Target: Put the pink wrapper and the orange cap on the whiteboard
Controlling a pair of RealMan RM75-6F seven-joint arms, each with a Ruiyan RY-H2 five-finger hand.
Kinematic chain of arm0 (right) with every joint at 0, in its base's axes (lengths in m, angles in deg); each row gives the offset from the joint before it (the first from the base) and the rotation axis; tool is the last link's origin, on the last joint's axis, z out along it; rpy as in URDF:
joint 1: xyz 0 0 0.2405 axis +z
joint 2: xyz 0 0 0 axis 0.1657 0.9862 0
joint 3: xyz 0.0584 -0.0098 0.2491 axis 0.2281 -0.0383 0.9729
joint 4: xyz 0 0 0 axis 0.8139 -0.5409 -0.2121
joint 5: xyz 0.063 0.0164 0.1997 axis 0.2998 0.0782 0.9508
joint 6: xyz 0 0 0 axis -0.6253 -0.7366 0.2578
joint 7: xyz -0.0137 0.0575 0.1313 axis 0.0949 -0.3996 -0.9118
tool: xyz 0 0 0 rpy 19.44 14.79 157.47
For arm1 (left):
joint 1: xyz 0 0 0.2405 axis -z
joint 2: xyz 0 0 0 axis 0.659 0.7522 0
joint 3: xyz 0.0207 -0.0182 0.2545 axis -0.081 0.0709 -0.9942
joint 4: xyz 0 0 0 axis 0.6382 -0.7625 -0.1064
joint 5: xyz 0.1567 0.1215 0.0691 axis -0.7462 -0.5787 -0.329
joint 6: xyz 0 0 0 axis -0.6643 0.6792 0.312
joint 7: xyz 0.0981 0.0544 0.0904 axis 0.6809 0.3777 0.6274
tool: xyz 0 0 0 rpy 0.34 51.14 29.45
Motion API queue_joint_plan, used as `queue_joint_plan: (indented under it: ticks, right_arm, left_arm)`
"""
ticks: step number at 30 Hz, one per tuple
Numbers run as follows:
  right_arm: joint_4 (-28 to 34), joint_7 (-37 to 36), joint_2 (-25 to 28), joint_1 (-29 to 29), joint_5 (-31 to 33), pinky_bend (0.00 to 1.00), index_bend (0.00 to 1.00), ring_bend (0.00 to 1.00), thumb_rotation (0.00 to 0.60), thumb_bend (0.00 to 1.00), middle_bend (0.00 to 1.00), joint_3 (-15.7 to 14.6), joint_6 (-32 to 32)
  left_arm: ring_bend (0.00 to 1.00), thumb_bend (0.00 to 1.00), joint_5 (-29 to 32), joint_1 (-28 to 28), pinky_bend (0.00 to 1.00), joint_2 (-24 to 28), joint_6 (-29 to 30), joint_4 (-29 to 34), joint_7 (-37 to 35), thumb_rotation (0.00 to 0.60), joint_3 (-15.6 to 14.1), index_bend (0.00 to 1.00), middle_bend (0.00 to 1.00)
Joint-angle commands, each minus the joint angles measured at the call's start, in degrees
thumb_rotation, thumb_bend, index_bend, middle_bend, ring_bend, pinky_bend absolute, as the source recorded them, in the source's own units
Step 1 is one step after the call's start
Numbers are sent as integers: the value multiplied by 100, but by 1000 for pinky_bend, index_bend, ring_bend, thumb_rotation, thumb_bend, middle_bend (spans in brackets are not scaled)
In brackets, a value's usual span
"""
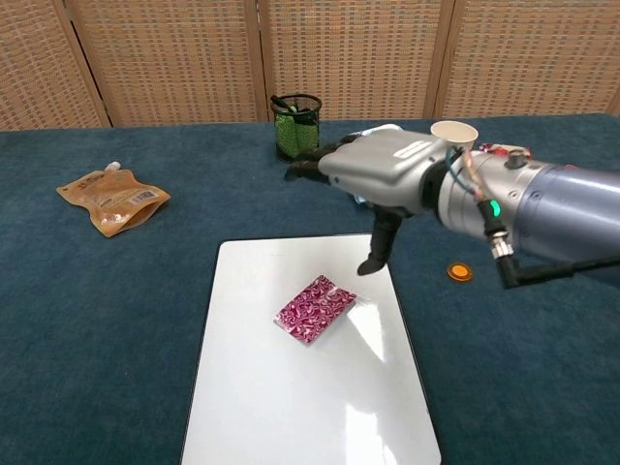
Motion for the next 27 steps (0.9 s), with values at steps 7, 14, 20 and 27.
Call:
queue_joint_plan:
  ticks: [7, 14, 20, 27]
  right_arm:
    - [-288, -793, 688, -517, 74, 0, 440, 0, 600, 293, 0, -400, 148]
    - [-861, -1597, 625, -734, -311, 0, 448, 0, 600, 327, 0, -604, 65]
    - [-1236, -1926, 444, -756, -495, 0, 448, 0, 600, 329, 0, -672, -24]
    - [-1504, -1859, 199, -708, -467, 0, 448, 0, 600, 335, 0, -720, -99]
  left_arm:
    - [0, 0, -73, 21, 0, -45, -19, 52, 156, 600, -39, 0, 0]
    - [0, 0, -47, 44, 0, -98, -52, 90, 320, 600, -39, 0, 0]
    - [0, 0, -9, 55, 0, -116, -72, 100, 370, 600, -34, 0, 0]
    - [0, 0, -3, 58, 0, -104, -79, 83, 324, 600, -36, 0, 0]
